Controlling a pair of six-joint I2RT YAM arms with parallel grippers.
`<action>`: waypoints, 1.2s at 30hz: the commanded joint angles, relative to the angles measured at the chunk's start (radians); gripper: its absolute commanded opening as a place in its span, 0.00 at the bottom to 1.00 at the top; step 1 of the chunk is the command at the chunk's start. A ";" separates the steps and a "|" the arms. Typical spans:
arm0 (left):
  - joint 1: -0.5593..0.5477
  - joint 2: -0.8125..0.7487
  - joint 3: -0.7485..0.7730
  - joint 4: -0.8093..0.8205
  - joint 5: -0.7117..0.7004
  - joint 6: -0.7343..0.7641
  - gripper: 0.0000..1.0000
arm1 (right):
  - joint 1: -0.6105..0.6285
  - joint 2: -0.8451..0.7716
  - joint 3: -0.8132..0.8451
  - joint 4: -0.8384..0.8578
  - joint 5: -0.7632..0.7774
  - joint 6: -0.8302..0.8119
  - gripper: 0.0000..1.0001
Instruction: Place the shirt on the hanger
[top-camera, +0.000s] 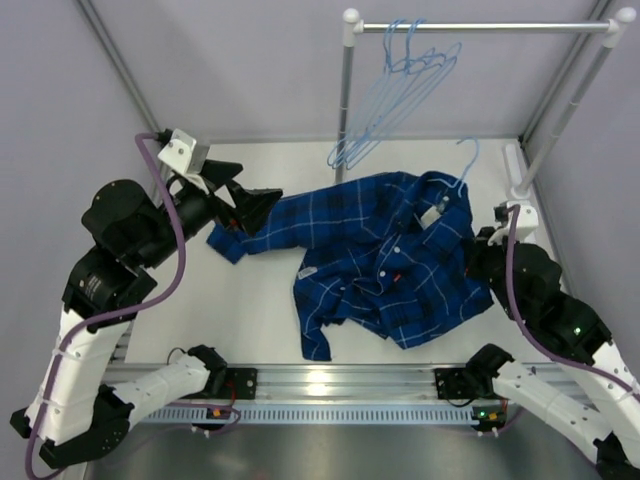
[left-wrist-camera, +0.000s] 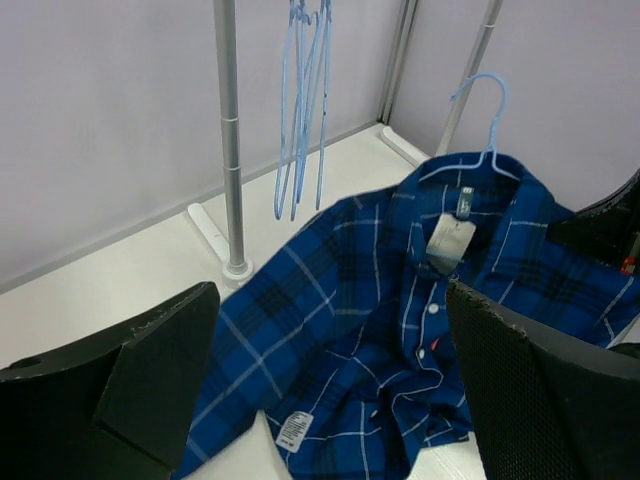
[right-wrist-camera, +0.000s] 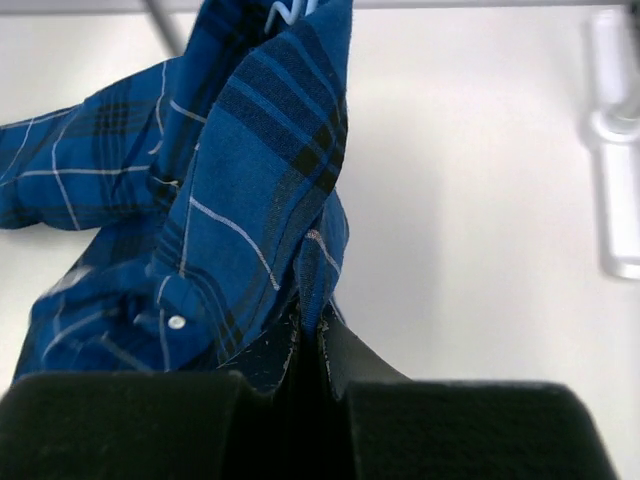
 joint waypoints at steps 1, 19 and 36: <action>0.003 -0.014 -0.014 0.072 -0.024 -0.020 0.98 | -0.010 0.074 0.074 -0.020 0.322 0.053 0.00; 0.002 0.006 -0.056 0.083 -0.146 -0.032 0.98 | -0.290 0.527 0.581 0.239 0.291 -0.302 0.00; 0.003 0.017 -0.068 0.097 -0.238 0.000 0.98 | -0.551 0.653 0.672 0.469 -0.043 -0.504 0.00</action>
